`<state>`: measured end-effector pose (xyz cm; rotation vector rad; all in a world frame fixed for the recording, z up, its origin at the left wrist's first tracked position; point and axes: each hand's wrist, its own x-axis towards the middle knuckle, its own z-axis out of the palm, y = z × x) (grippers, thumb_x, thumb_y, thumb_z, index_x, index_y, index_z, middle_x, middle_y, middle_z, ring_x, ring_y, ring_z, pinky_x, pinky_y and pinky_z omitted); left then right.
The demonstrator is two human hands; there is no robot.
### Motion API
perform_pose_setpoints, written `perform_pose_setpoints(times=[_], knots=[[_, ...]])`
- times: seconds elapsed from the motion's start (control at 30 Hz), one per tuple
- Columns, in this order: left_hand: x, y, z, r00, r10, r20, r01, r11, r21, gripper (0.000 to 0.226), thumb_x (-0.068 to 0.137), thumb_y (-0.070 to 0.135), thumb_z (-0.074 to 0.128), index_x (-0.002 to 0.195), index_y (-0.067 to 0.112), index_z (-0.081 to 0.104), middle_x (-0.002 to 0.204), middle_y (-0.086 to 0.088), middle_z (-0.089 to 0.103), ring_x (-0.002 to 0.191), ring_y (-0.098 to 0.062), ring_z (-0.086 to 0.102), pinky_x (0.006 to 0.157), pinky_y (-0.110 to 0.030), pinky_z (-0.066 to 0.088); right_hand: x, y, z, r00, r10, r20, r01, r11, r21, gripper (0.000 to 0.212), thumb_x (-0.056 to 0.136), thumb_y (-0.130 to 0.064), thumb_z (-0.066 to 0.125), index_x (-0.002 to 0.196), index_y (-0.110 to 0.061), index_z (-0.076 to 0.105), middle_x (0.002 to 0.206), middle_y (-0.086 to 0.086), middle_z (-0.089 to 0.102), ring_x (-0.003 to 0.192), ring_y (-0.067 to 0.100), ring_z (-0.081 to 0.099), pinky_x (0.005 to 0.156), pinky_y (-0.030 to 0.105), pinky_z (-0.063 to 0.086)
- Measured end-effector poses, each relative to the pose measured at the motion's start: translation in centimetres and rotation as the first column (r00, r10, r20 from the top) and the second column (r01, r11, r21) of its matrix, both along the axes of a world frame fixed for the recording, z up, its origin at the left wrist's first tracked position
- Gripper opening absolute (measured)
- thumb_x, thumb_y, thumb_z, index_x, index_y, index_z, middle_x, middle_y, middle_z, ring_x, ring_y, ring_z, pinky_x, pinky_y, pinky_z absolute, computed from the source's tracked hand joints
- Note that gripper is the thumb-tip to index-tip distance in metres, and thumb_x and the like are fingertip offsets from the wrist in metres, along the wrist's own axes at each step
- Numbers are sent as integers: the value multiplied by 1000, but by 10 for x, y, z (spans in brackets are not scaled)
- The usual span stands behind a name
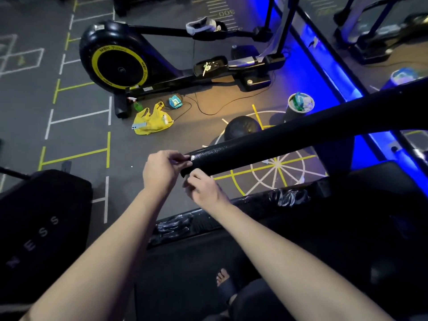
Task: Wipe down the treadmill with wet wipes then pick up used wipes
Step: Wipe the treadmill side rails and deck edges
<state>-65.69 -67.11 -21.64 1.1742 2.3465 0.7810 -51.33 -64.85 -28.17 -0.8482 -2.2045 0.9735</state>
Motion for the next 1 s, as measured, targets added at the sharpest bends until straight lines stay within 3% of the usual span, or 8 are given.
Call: perform_pose_setpoints(times=[0.1,0.23,0.4,0.53,0.67,0.77,0.87,1.0], knots=[[-2,-1,1,1000,-17,9,17,1000,10,18,79,36,89,95,29,84,80,0,78,59,-7,64,60,-31,49,28,6,13,939,-300,-167,299,954,-32,17,80,-1,60,84,-9,74,92,8,60,84,8,58,78,11,45],[-8,-6,9,995,-69,74,71,997,-35,17,87,26,84,104,30,83,65,12,71,36,-3,46,46,-18,37,83,54,32,711,-673,-206,686,728,-11,20,80,8,64,84,-8,75,95,8,60,86,0,52,77,7,40],[-20,-15,23,965,-197,171,214,973,-83,29,94,19,76,117,38,74,54,32,60,48,-16,41,43,-10,35,43,65,24,938,-305,-166,334,923,193,19,77,8,64,85,-6,73,97,7,65,89,26,65,84,33,52],[-19,-20,23,951,-240,194,260,961,-88,35,98,5,67,121,31,74,52,27,61,43,-9,45,48,-9,39,-18,24,12,1000,-9,-1,9,925,379,9,79,5,67,82,-3,67,94,13,65,85,33,61,82,38,51],[-32,-29,14,986,-89,141,87,996,16,47,97,-1,54,131,28,69,101,16,78,58,-7,63,77,-27,56,-39,-1,10,954,206,219,-253,943,215,5,87,-2,57,87,0,62,94,18,59,87,34,55,69,44,51],[-38,-39,10,995,72,62,-78,992,103,41,98,8,56,133,27,67,108,8,78,65,-7,64,84,-36,59,-15,8,30,991,-131,-23,132,988,82,11,76,9,61,74,-1,66,85,13,62,81,27,58,75,37,52],[-36,-45,8,994,92,56,-96,993,75,37,98,13,57,130,28,68,105,7,76,73,-22,68,85,-41,59,39,43,54,866,-482,-134,495,865,82,16,75,8,63,71,-7,66,86,6,60,81,16,54,75,15,40],[-20,-41,2,995,61,72,-64,997,38,43,94,8,55,130,27,68,110,4,73,88,-25,68,87,-42,57,64,83,53,858,-514,-4,500,833,235,15,80,-3,54,77,-9,67,94,5,68,88,28,58,79,33,45]])
